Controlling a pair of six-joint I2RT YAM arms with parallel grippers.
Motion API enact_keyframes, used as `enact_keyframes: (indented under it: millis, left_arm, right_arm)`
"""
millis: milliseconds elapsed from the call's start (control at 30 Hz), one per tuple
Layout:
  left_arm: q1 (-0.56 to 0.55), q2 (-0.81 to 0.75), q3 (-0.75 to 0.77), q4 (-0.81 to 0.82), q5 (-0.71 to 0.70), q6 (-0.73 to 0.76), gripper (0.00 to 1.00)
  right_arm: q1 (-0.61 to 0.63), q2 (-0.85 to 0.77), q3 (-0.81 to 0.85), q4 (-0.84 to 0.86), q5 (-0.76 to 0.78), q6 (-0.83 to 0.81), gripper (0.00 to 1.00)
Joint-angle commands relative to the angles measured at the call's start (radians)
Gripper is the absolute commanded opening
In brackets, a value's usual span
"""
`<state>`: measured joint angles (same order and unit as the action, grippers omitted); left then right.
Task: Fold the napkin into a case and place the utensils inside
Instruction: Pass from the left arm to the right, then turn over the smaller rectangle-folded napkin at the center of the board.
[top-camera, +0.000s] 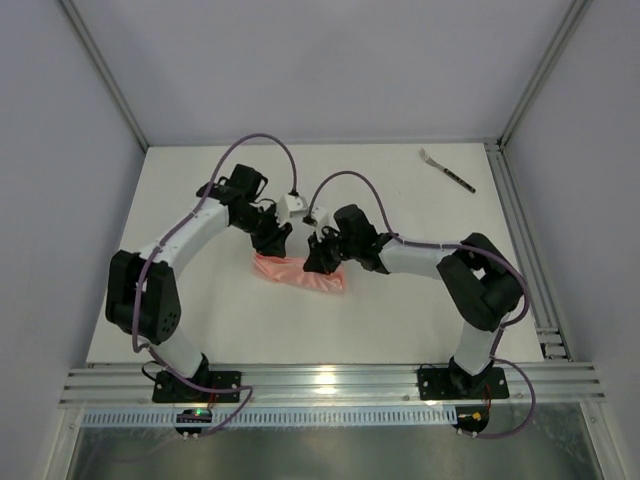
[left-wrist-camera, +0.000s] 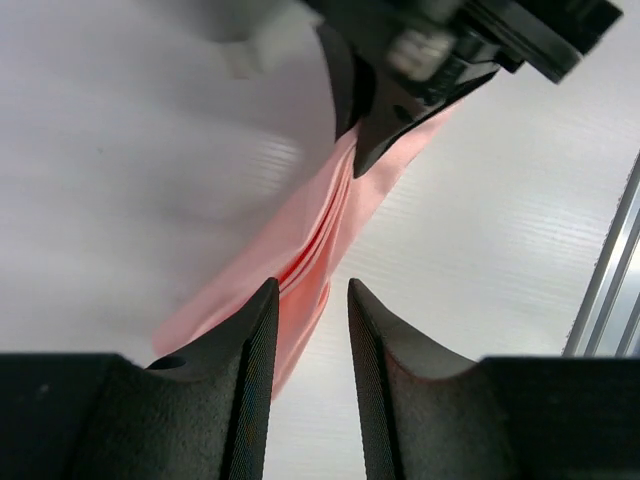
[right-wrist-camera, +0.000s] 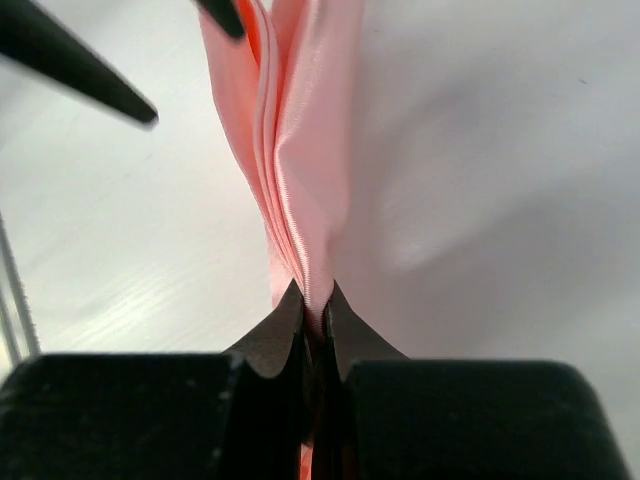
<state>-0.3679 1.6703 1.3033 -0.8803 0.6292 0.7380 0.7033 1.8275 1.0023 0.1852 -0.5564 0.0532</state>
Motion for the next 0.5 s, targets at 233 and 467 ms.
enact_keyframes:
  millis: [233,467]
  left_arm:
    - [0.107,-0.121,0.074,-0.003,0.047,-0.155,0.36]
    - [0.181,-0.138,0.051,0.012,0.024,-0.17,0.35]
  right_arm:
    - [0.102,-0.224,-0.067,-0.171,0.731,-0.256,0.04]
    - [0.177,-0.176,-0.073,-0.161,1.284,-0.372,0.04]
